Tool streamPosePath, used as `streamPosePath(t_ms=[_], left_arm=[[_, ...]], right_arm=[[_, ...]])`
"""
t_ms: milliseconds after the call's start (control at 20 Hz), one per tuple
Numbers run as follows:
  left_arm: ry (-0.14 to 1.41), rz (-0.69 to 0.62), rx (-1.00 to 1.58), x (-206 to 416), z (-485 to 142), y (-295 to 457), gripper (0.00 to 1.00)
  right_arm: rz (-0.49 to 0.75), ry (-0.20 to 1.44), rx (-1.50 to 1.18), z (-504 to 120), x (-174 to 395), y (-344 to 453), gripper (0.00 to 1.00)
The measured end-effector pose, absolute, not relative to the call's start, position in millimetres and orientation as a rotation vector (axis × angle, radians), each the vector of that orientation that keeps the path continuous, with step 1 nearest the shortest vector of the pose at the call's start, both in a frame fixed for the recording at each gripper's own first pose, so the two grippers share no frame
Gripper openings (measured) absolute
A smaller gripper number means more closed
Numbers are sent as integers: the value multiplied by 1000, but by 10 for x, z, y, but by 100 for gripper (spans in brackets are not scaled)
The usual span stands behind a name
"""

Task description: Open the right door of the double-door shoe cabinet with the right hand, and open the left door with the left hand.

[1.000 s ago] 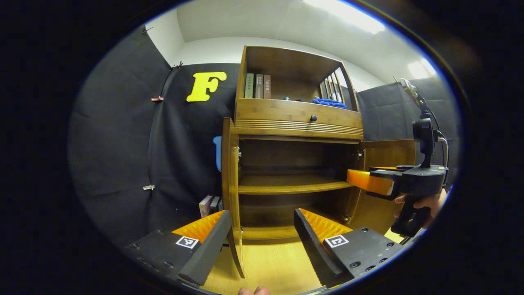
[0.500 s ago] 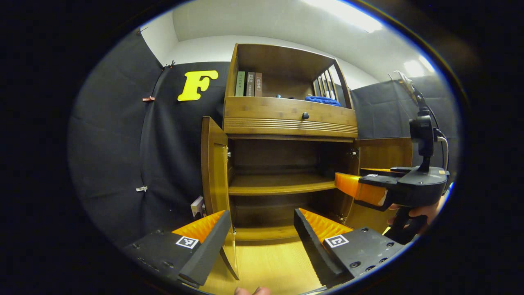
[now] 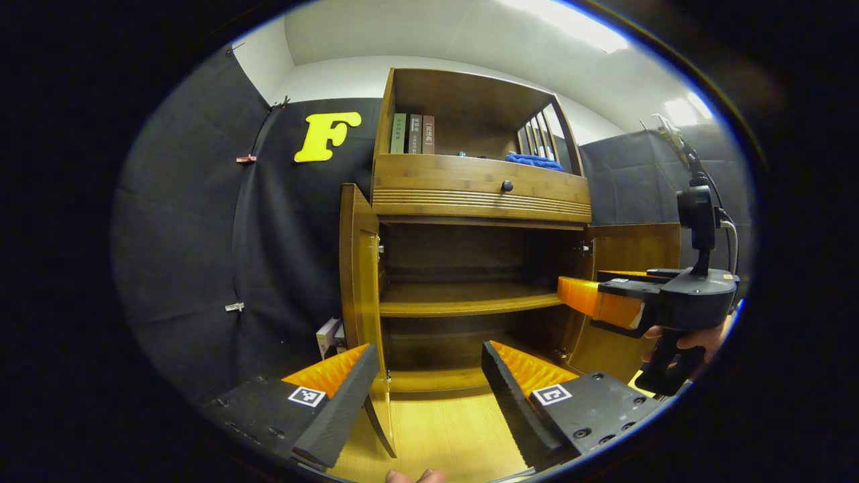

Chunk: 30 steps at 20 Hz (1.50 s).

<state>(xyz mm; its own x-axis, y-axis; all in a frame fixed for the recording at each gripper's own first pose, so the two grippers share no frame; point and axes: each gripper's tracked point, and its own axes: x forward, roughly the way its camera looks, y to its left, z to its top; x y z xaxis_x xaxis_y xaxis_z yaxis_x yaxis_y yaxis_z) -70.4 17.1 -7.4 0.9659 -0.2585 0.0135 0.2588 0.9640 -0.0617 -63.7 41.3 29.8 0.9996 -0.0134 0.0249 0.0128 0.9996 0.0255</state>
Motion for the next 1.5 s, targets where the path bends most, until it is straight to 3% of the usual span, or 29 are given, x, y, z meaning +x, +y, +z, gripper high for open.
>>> streamPosePath(t_ms=[450, 1500], left_arm=[[13, -261, -54, -678, -182, 180, 96], [17, -289, -47, -704, -220, 134, 96]], right_arm=[[-115, -11, 17, 192, -531, 182, 98], [-132, -30, 4, 182, -618, 215, 99]])
